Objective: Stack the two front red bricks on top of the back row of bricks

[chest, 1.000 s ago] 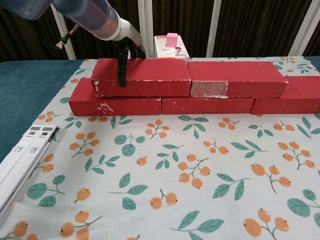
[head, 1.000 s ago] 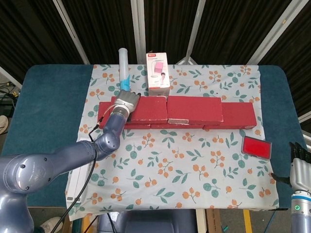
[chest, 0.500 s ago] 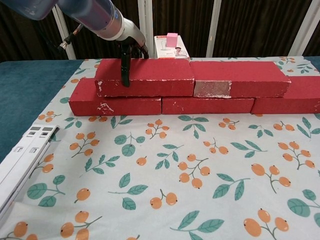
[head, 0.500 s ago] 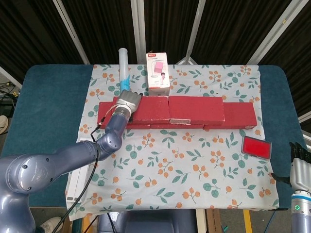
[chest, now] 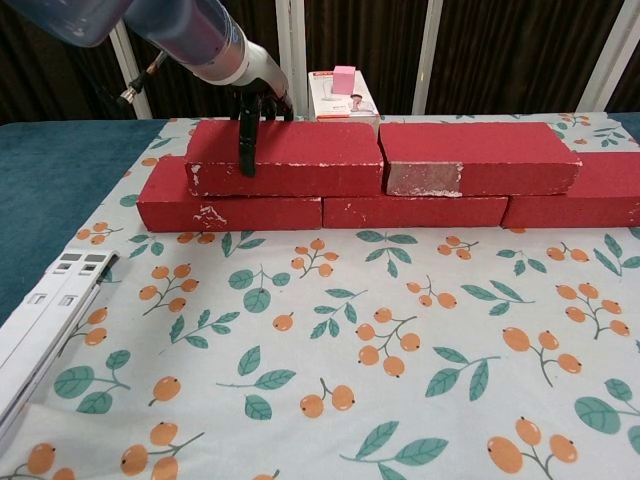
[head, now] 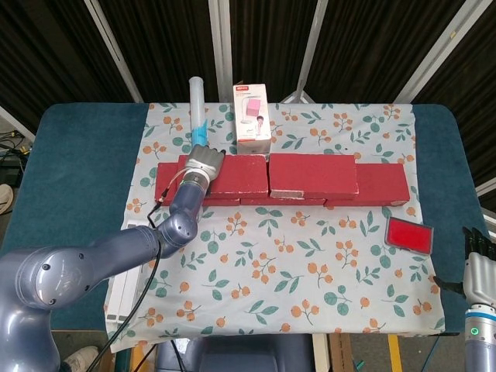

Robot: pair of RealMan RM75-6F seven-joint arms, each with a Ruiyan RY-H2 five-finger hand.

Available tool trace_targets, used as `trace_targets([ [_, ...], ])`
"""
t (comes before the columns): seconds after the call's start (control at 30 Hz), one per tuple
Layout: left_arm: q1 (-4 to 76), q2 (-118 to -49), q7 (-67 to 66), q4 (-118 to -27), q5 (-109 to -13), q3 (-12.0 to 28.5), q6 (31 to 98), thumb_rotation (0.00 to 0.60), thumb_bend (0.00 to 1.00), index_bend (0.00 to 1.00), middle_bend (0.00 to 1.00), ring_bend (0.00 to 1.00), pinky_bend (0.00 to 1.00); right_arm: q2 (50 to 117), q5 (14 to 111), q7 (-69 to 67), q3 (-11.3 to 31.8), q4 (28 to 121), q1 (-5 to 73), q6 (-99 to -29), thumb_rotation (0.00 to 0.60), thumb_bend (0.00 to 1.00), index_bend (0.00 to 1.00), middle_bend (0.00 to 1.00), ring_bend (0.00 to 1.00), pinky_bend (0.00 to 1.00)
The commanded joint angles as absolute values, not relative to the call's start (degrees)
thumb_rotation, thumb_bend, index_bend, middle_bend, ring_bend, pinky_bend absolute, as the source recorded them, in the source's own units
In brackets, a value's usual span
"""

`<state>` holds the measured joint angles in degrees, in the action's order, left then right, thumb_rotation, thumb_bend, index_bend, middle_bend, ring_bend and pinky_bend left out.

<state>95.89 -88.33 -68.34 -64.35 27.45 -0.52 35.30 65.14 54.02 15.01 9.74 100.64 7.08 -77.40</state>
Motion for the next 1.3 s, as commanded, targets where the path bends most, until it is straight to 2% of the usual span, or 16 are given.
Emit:
trace_targets([
  [0.03, 95.9, -88.5, -68.9, -64.2, 27.7, -0.2, 35.7, 0.6, 0.0, 0.12, 0.11, 0.08, 0.24, 65.1, 53.9, 15.2, 9.7, 100.7, 7.1, -77.3, 0.6, 0.07, 0.0, 0.0, 0.0, 0.0],
  [0.17, 95.6, -88.6, -69.7, -64.0, 27.8, 0.3, 35.9, 0.6, 0.0, 0.08, 0.05, 0.02, 0.22, 65.1, 53.6, 15.3, 9.8, 100.7, 7.1, -77.5, 0.6, 0.07, 0.0, 0.0, 0.0, 0.0],
  [0.33, 95.3, -89.0, -70.7, -63.8, 27.6, 0.8, 36.3, 0.6, 0.0, 0.06, 0.0, 0.0, 0.21, 65.1, 53.4, 15.6, 9.8, 100.8, 7.2, -77.5, 0.6, 0.07, 0.0, 0.0, 0.0, 0.0],
  [1.3, 93.4, -88.2, -73.8, -65.7, 26.7, 5.2, 39.1, 0.6, 0.0, 0.03, 0.0, 0.0, 0.18, 65.8, 51.0, 17.3, 10.5, 100.8, 7.3, -78.3, 0.6, 0.07, 0.0, 0.01, 0.0, 0.0],
])
